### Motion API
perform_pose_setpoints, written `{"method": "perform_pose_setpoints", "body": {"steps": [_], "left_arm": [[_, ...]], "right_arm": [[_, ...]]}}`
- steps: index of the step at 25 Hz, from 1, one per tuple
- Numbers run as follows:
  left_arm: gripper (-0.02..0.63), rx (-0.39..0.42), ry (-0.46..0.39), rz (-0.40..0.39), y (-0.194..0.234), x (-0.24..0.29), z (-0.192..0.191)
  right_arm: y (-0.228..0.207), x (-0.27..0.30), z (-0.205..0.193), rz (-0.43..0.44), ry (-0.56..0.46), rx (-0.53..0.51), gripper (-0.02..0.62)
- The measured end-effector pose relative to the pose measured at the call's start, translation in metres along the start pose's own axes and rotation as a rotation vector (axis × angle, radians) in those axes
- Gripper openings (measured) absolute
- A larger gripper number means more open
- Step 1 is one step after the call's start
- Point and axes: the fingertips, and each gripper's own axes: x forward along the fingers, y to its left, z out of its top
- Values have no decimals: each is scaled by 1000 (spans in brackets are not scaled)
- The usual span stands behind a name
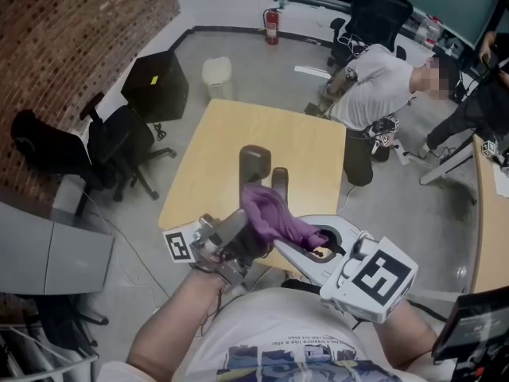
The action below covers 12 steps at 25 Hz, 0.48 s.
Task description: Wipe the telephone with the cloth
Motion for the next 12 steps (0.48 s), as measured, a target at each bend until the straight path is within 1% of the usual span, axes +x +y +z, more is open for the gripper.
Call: {"method": "perform_pose_setpoints", "body": {"steps": [2,7,10,12], "left_arm": [[256,-2,-4,-1,0,-1,1],[256,-6,-14,1,0,-2,4],[256,-4,-18,13,3,-1,5],[256,12,-19,30,4,-1,7]], "right_arm": [[4,0,-3,10,5,17,86],[18,-4,-12,46,18,20,86],[27,-8,-23,67,44,22,86],[33,-11,-33,86,73,20,86]]}}
